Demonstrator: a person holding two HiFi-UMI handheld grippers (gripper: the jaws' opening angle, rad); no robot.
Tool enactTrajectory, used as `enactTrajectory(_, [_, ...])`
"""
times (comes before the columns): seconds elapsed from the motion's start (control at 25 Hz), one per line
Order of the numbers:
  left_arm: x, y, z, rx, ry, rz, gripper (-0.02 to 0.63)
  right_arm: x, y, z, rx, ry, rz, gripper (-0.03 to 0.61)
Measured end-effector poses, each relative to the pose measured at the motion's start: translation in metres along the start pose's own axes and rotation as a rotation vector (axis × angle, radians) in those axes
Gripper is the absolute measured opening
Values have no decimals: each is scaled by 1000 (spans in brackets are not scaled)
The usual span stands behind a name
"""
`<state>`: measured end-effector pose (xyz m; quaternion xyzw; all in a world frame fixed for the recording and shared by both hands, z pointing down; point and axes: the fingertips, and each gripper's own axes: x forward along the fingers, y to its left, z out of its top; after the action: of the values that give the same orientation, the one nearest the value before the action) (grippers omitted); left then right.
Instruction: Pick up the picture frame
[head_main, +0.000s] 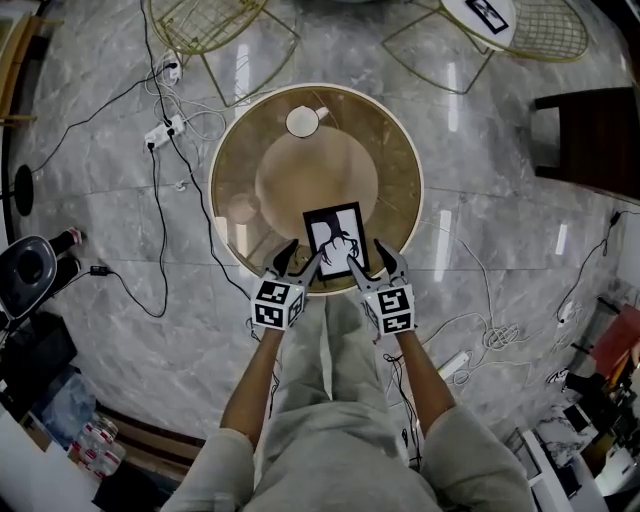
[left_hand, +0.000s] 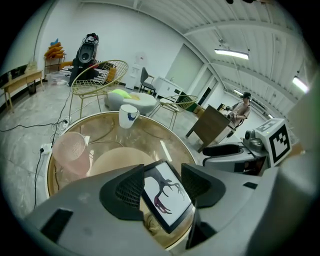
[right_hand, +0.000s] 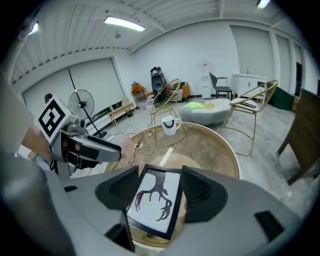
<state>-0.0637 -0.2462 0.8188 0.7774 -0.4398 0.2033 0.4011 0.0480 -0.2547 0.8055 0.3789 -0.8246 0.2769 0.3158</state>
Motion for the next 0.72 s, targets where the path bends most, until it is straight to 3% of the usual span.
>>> enactTrajectory(0.72, [55, 36, -61, -62, 71, 13, 230, 66, -33, -62, -1, 115, -14, 232])
